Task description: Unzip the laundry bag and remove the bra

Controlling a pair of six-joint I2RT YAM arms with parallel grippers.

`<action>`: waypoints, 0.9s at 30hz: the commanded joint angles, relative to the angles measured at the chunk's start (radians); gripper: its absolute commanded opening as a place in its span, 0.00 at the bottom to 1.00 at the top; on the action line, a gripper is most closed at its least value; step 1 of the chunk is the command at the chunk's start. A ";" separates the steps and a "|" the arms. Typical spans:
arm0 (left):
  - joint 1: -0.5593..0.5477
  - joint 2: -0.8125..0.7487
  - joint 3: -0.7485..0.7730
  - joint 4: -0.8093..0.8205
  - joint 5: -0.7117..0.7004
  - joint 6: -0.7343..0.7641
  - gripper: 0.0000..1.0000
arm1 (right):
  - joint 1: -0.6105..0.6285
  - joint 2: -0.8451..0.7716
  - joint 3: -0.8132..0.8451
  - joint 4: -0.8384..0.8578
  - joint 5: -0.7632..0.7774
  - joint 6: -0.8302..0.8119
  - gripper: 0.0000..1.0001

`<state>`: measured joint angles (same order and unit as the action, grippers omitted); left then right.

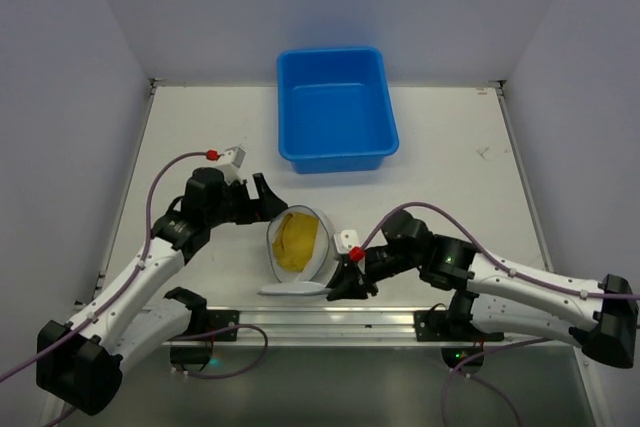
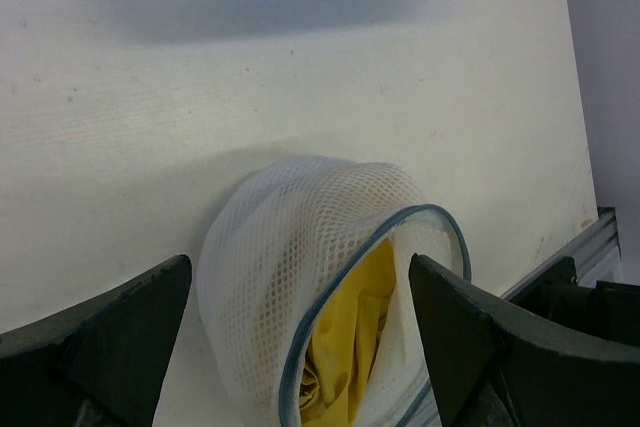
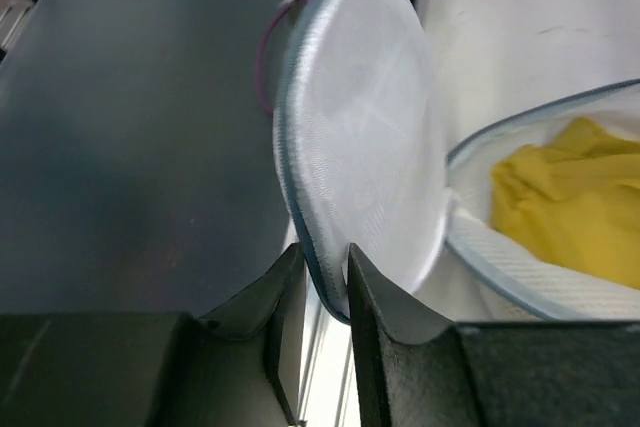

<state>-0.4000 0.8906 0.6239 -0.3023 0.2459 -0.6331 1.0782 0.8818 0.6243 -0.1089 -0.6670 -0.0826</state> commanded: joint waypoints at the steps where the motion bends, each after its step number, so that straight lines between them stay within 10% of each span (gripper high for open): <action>1: 0.006 0.007 -0.015 0.009 0.116 0.056 0.93 | 0.069 0.072 0.081 -0.138 -0.079 -0.132 0.28; 11: 0.006 -0.008 -0.019 -0.009 0.118 0.099 0.88 | 0.081 0.080 0.107 -0.065 0.093 -0.016 0.50; 20: 0.006 0.022 -0.058 0.017 0.116 0.105 0.82 | 0.081 0.078 0.169 -0.130 -0.195 -0.013 0.85; 27: 0.006 0.018 -0.076 0.037 0.112 0.107 0.60 | 0.080 0.253 0.207 -0.008 0.256 0.207 0.85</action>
<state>-0.4000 0.9127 0.5575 -0.3027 0.3332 -0.5537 1.1595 1.0321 0.7670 -0.1806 -0.6090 0.0025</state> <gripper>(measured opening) 0.634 0.848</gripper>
